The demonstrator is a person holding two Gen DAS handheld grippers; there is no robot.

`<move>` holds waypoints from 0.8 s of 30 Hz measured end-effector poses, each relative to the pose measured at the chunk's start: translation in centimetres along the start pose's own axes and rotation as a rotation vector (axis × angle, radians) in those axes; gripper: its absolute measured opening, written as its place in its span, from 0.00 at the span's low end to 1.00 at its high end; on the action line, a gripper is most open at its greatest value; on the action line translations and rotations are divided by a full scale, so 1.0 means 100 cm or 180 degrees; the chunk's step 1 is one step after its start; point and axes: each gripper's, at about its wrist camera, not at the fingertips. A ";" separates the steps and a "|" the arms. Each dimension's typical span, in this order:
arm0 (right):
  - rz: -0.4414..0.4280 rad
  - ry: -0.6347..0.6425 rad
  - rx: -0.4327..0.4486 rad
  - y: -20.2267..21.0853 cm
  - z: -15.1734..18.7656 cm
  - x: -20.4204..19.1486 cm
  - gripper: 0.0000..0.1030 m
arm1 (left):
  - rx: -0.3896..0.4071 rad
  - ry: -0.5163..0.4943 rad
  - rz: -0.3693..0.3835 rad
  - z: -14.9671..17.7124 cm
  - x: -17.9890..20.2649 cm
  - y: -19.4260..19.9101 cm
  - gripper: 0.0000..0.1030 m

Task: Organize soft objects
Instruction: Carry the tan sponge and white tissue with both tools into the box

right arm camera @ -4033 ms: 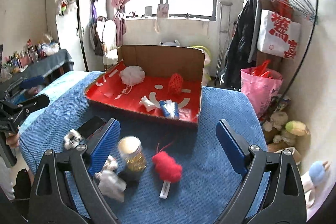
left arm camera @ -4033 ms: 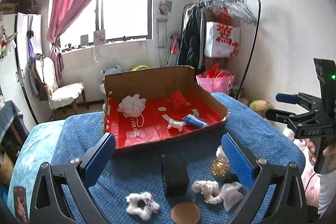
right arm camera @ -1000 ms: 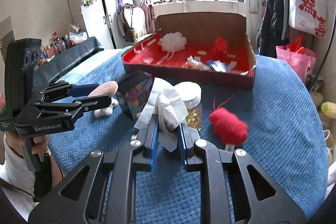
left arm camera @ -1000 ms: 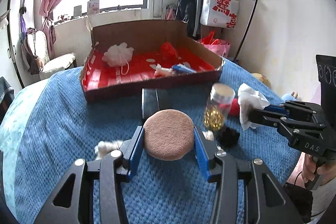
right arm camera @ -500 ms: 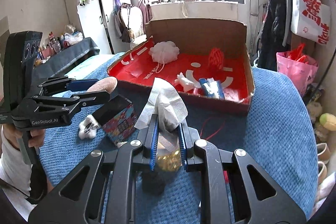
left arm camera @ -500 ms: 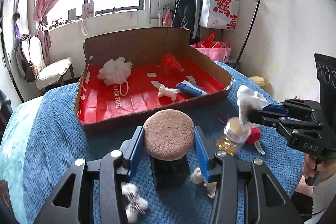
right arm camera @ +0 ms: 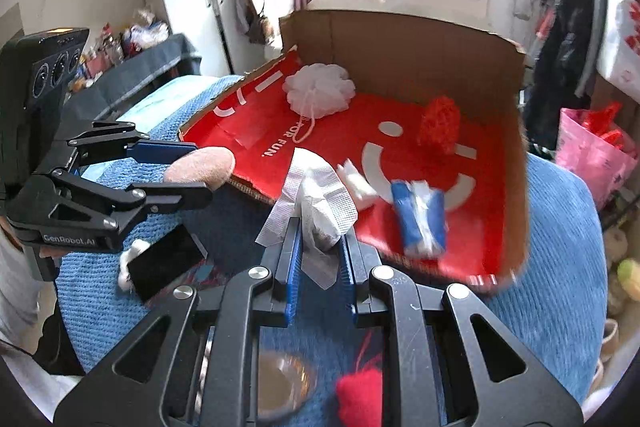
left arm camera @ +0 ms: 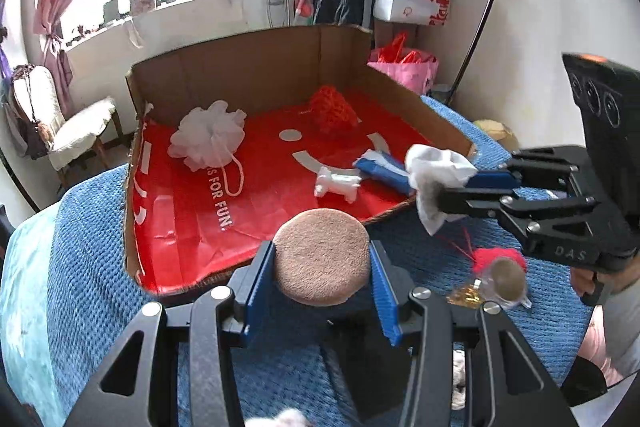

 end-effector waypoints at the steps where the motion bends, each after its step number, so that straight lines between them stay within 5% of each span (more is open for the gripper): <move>1: -0.0042 0.0031 -0.0055 -0.009 -0.007 0.002 0.17 | -0.0049 -0.0007 0.0004 -0.004 -0.004 -0.005 0.47; 13: -0.0429 0.0381 -0.0666 -0.094 -0.053 0.001 0.17 | -0.0536 -0.0156 -0.0004 -0.029 -0.039 -0.062 0.47; 24: -0.0461 0.0578 -0.1002 -0.133 -0.066 0.001 0.17 | -0.0781 -0.0288 -0.0140 -0.038 -0.061 -0.103 0.47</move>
Point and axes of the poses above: each gripper's, at about its wrist camera, not at the fingertips, and y roughly against the way its jaws point, x to its right, z to its underside, and after that the axes turned 8 degrees about y, right-handed
